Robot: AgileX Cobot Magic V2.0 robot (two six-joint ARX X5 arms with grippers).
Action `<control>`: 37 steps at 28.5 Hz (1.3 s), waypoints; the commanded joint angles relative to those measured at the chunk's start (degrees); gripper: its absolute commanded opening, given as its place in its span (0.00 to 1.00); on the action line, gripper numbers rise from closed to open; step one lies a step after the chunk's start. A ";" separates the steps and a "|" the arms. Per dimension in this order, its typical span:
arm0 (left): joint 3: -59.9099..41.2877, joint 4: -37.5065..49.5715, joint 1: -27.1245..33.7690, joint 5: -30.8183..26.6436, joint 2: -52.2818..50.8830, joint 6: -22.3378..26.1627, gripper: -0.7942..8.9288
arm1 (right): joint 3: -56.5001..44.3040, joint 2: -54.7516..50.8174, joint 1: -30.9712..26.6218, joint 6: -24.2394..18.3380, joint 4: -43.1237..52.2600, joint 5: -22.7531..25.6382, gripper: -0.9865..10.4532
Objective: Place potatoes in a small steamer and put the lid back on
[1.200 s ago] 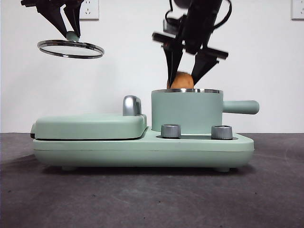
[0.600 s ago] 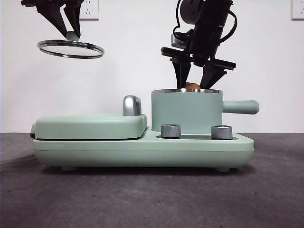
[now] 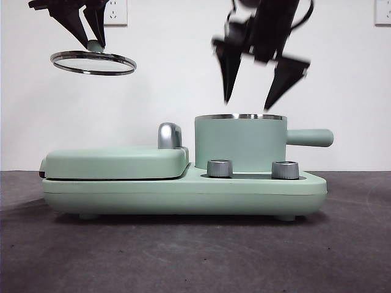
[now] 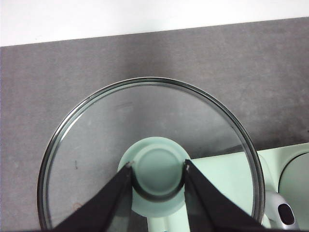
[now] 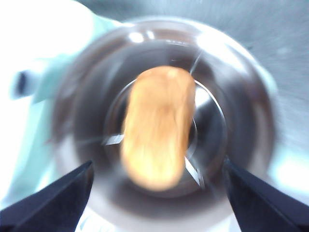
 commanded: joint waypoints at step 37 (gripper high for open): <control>2.23 1.38 -5.01 0.04 0.28 -0.50 0.10 | -56.30 -80.61 17.35 8.31 2.32 15.19 0.46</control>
